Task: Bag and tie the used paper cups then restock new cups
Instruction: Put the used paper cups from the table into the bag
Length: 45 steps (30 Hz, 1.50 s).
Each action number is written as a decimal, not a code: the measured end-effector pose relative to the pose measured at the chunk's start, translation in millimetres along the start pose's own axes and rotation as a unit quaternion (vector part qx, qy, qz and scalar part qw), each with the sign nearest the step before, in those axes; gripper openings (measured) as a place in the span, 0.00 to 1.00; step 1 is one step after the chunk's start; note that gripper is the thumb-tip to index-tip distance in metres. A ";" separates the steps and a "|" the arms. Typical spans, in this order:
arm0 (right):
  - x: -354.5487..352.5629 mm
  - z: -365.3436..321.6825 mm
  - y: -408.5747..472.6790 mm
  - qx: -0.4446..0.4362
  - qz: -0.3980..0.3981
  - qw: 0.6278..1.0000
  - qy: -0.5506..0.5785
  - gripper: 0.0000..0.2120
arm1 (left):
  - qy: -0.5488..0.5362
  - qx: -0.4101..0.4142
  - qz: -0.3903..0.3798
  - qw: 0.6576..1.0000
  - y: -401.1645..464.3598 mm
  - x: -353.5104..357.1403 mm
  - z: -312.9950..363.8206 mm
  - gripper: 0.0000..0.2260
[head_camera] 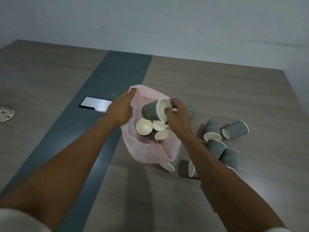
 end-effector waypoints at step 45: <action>34.4 26.3 -61.6 0.258 -0.171 0.946 -0.096 0.15 | -0.259 -0.003 -0.172 0.951 -32.7 -13.5 -11.2 0.53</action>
Point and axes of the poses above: each hand's wrist, its own y-axis towards the middle knuckle, its own x-axis out of the palm, z = x × y, the point moved 4 cm from there along y, towards the middle knuckle, and after that the axes turned 6 degrees about y, right-handed, at the moved point
